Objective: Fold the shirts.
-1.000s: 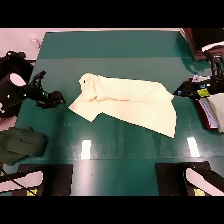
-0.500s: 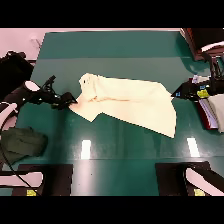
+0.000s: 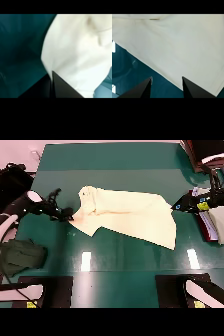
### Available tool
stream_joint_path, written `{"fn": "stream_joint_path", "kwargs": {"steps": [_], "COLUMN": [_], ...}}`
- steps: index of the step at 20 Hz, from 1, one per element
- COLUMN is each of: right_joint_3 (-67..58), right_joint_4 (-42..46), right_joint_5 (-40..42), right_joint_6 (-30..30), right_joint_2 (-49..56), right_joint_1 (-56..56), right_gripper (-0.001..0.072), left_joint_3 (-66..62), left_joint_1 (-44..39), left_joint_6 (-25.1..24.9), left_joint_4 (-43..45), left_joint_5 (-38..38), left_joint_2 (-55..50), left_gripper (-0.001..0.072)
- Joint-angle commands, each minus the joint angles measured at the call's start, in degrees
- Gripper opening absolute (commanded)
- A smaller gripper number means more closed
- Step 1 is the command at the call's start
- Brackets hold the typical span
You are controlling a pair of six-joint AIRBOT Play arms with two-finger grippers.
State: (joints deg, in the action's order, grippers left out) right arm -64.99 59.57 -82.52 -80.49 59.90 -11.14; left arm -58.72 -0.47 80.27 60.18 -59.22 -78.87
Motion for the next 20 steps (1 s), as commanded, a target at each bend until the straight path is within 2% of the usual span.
{"fn": "stream_joint_path", "kwargs": {"steps": [1, 4, 7, 12, 13, 14, 15, 16, 17, 20], "right_joint_3": [-0.02, -0.04, -0.04, -0.04, -0.02, -0.04, -0.02, -0.04, -0.02, -0.04], "right_joint_4": [0.00, -0.02, -0.07, -0.04, -0.04, -0.02, -0.04, -0.04, -0.04, -0.04], "right_joint_5": [-0.17, -0.02, -0.09, -0.04, -0.04, -0.04, 0.00, 0.07, -0.02, -0.59], "right_joint_6": [-0.04, -0.02, -0.02, -0.02, -0.02, -0.02, -0.02, -0.02, -0.02, 0.00], "right_joint_2": [-0.02, 0.00, 0.00, 0.00, 0.00, 0.00, 0.00, 0.00, 0.00, 0.00], "right_joint_1": [0.00, 0.00, 0.00, 0.00, 0.00, 0.00, 0.00, 0.00, 0.00, 0.00], "right_gripper": [0.0430, 0.0430, 0.0430, 0.0429, 0.0430, 0.0430, 0.0430, 0.0430, 0.0430, 0.0430], "left_joint_3": [0.37, 5.68, 13.84, 20.87, 20.85, 20.44, 19.41, 17.92, 16.22, 15.34], "left_joint_1": [-0.09, -0.57, -5.49, -17.66, -19.52, -20.22, -20.24, -20.24, -19.96, -12.81], "left_joint_6": [1.55, 2.86, 8.26, 13.29, 14.69, 14.95, 15.80, 16.00, 17.59, 18.67], "left_joint_4": [6.80, 9.29, 9.20, 4.85, 3.54, 2.62, 3.17, 5.44, 9.42, 17.29], "left_joint_5": [-8.46, -16.72, -21.40, -28.26, -27.85, -26.12, -23.30, -19.78, -16.63, -13.94], "left_joint_2": [11.28, 24.76, 36.63, 42.27, 42.27, 42.27, 42.27, 42.27, 42.27, 41.83], "left_gripper": [0.0023, 0.0023, 0.0023, 0.0027, 0.0121, 0.0474, 0.0569, 0.0535, 0.0534, 0.0533]}}
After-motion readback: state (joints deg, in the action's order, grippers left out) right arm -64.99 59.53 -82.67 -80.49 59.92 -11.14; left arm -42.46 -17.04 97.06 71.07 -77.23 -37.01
